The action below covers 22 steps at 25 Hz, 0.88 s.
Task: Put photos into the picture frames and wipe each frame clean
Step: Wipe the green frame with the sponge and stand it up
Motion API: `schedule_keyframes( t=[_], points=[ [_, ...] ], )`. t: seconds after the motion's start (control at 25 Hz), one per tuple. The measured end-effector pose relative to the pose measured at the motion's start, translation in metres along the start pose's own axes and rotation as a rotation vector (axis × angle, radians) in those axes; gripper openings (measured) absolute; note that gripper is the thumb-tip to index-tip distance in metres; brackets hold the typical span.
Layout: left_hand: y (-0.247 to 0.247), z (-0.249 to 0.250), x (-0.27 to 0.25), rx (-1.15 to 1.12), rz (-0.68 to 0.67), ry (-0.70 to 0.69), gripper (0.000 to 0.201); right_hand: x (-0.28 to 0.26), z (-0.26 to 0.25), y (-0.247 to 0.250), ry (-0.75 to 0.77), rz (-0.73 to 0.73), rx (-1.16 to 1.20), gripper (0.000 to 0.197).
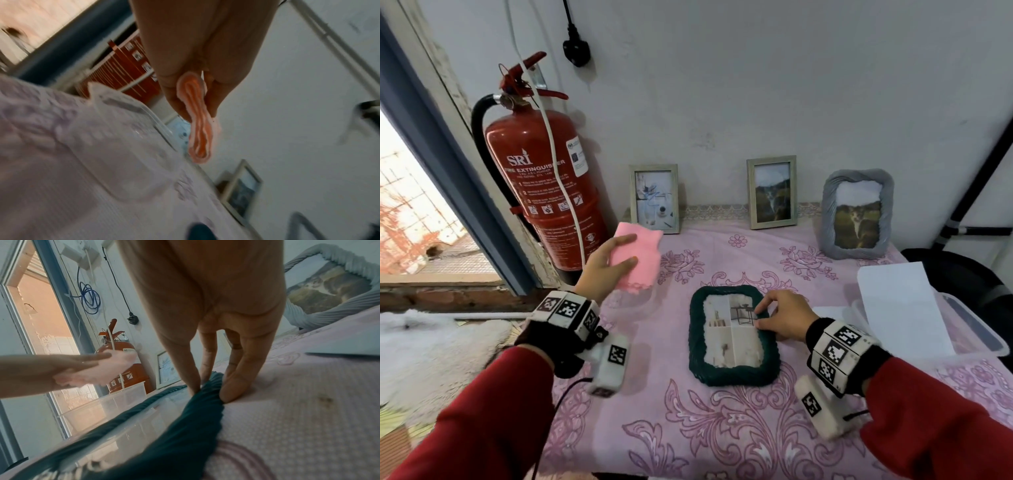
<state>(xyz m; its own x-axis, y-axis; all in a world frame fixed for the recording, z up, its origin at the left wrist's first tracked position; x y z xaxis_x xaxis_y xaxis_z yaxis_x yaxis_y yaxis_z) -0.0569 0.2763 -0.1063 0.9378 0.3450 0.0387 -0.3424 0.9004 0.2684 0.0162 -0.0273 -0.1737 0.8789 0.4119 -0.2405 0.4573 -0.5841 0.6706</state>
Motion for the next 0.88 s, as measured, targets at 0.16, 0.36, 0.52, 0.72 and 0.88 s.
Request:
schedule_keyframes(
  t=[0.16, 0.36, 0.52, 0.72, 0.88],
  points=[
    [0.019, -0.031, 0.019, 0.097, 0.002, 0.114, 0.048, 0.001, -0.002, -0.001, 0.011, -0.001, -0.024, 0.025],
    [0.010, -0.055, 0.027, 0.347, -0.081, 0.225, 0.055, -0.001, -0.003, 0.000, 0.039, 0.003, -0.027, 0.017],
    [0.000, -0.053, 0.026, 0.740, -0.197, 0.234, 0.058, -0.003, -0.005, 0.001, 0.046, 0.008, -0.026, 0.015],
    [-0.006, -0.035, 0.017, 1.019, -0.115, 0.010, 0.053, -0.005, -0.007, 0.001, 0.061, 0.012, -0.029, 0.016],
    [-0.028, -0.045, 0.011, 0.935, -0.403, 0.037, 0.048, -0.004, -0.007, 0.000, 0.063, 0.017, -0.033, 0.014]
  ],
)
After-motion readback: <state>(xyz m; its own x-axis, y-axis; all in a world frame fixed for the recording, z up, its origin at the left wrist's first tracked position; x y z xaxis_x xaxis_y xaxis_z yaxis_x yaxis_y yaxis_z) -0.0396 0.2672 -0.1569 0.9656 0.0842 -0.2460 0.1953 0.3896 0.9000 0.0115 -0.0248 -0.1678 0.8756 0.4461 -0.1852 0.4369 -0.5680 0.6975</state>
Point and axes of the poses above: each hand's wrist, its own x-axis towards the middle knuckle, its own y-axis out of the back of the hand, z = x × y, the point moved 7 cm from there along x, towards the middle knuckle, and after that the axes turned 6 degrees about -z, right-handed, at the moved point
